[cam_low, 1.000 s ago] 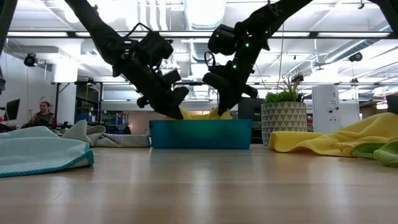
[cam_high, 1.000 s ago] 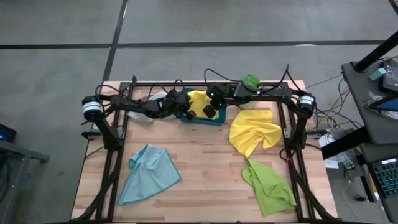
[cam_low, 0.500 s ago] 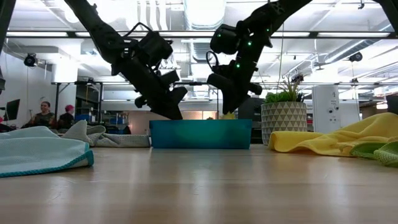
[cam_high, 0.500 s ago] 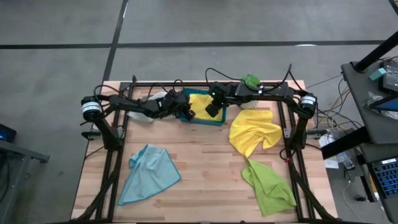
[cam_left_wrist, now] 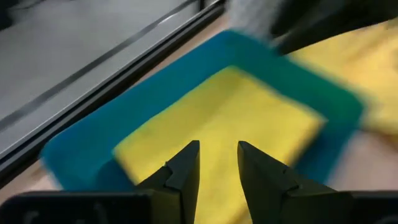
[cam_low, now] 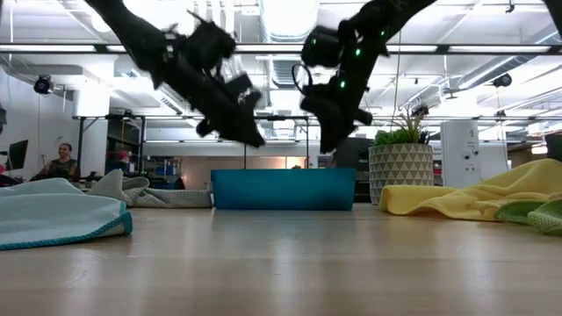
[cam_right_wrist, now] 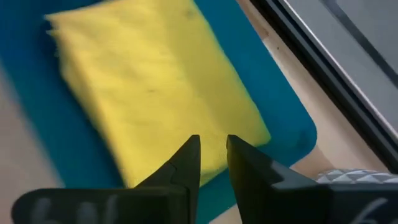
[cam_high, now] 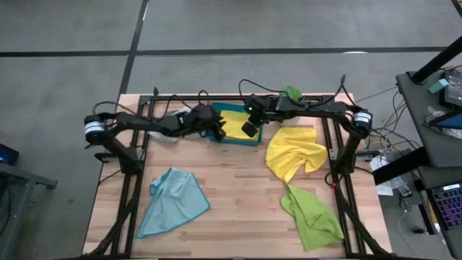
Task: Fold microfiber towels
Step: Fold the light blue microfiber cloth
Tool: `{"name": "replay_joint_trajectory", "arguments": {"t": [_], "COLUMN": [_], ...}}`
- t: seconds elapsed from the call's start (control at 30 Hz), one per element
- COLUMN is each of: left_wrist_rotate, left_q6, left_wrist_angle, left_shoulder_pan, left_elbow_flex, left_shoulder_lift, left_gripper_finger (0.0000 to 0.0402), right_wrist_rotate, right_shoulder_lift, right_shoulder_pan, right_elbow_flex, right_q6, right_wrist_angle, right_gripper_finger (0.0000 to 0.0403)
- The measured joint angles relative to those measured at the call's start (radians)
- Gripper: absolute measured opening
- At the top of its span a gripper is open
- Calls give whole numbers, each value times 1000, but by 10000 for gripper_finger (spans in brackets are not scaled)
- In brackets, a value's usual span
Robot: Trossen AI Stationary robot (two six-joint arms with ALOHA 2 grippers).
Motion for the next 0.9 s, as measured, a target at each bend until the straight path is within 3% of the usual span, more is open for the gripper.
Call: {"name": "replay_joint_trajectory", "arguments": {"t": [0.13,0.3,0.43,0.7,0.9], "left_wrist_rotate": [74,78,83,63,48], "left_q6": [-4,-58,-161,-501,-688], "left_wrist_angle": [-35,-54,-109,-325,-538], "left_shoulder_pan": [-76,-248,-397,-687,-856], "left_elbow_flex": [-9,-44,-51,-46,109], "left_shoulder_lift": [-114,-222,-241,-168,-3], "left_gripper_finger": [93,93,93,93,93], "right_wrist_rotate": [-4,0,0,0,-4], "right_shoulder_lift": [-50,-114,-142,-150,-150], "right_shoulder_pan": [80,219,327,468,503], "right_elbow_flex": [-3,-45,-99,-206,-259], "right_q6": [-27,-41,-46,-46,-19], "right_wrist_angle": [5,68,139,320,410], "right_gripper_finger": [68,68,68,68,68]}}
